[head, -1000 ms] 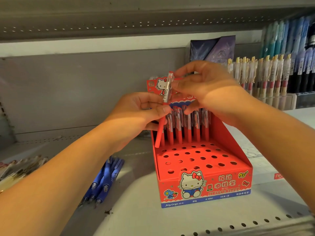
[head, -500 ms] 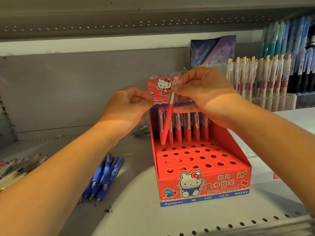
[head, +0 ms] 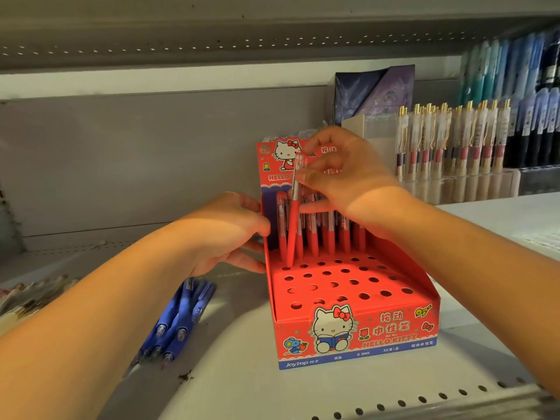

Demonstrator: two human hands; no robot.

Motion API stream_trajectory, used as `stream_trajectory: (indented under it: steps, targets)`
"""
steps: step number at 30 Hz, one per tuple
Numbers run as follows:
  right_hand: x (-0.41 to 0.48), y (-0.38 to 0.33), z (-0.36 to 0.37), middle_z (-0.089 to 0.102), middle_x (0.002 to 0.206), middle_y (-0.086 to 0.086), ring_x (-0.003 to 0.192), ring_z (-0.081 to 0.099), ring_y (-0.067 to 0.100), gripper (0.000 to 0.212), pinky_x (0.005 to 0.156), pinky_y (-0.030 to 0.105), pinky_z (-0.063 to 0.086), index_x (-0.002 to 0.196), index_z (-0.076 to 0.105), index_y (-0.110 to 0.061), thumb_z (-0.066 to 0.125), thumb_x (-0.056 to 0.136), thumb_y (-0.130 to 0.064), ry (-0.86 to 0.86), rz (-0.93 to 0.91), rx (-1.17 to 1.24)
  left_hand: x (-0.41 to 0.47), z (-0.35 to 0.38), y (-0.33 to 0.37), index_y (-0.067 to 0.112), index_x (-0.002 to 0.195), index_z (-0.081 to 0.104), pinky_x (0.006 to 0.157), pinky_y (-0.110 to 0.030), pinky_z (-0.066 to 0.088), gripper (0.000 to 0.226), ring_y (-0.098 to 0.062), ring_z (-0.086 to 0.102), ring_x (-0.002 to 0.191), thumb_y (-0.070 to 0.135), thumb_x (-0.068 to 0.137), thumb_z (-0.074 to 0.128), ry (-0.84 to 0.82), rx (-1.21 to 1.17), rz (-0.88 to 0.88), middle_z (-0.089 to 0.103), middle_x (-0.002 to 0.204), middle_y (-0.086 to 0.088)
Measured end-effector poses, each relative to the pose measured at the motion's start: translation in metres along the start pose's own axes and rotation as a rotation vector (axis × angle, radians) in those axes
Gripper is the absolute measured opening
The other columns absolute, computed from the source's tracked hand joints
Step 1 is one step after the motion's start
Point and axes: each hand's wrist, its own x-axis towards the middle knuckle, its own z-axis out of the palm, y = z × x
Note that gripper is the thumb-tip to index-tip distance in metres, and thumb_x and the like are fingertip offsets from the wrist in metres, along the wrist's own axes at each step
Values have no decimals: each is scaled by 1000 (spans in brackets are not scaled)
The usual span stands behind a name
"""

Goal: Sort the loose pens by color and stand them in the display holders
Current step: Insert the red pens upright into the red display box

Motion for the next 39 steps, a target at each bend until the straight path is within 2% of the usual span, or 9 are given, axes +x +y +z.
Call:
stream_trajectory:
  steps: [5,10,13,22,25,30,33,37,39]
  targets:
    - [-1,-2,1,65,68,2,63,68,15,25,53,35,59,90,59,-20,69,86,2,-15,5,15,-2,1,1,10,109,56,61,-39,62,24,-27,74,75,-5,91,51,-20,3,10,73,96,-20]
    - [-1,-3,0,64,67,5,64,67,16,23,53,36,59,92,59,-16,69,85,4,-44,29,52,-3,1,1,11,97,60,64,-41,62,21,-24,74,72,-5,92,48,-54,14,40,75,77,-10]
    - [0,-1,1,66,65,2,65,68,17,24,52,34,59,91,58,-17,69,85,3,-16,3,16,-3,1,1,10,96,60,65,-42,62,20,-25,74,72,-6,91,48,-57,9,48,75,76,-10]
    - [4,8,2,68,64,-4,68,72,25,28,62,48,61,86,58,-24,71,85,1,57,-49,-111,-1,-1,0,10,97,59,59,-38,61,20,-24,73,68,-6,91,48,-73,-14,56,74,70,-7]
    - [3,10,4,69,64,-3,65,72,22,30,58,43,62,85,58,-25,70,84,2,-29,-47,-171,-2,-2,-1,10,95,59,54,-34,59,21,-21,73,64,-6,91,47,-73,-25,54,73,66,-4]
    - [-8,17,10,72,73,9,66,74,24,25,59,36,62,90,57,-20,64,87,4,-298,15,-274,-2,5,-5,19,88,60,49,-29,56,27,-15,71,58,-3,91,45,-16,-27,70,72,63,2]
    - [-8,17,10,71,72,10,67,74,24,24,60,38,62,91,56,-19,64,87,3,-293,20,-299,-5,8,-8,21,90,60,50,-29,57,25,-14,72,61,0,91,47,23,-38,63,73,67,3]
    - [-10,15,10,71,69,4,62,71,17,23,61,40,62,89,58,-23,68,86,-2,-273,10,-383,-11,11,-8,19,99,61,56,-32,59,21,-15,73,70,3,92,50,69,-77,33,75,84,-4]
    - [-10,13,9,72,72,3,58,66,9,18,65,39,58,85,62,-27,71,84,-11,-221,-39,-471,-17,11,-6,18,100,62,59,-31,60,22,-14,73,70,2,93,50,64,-104,26,75,78,0]
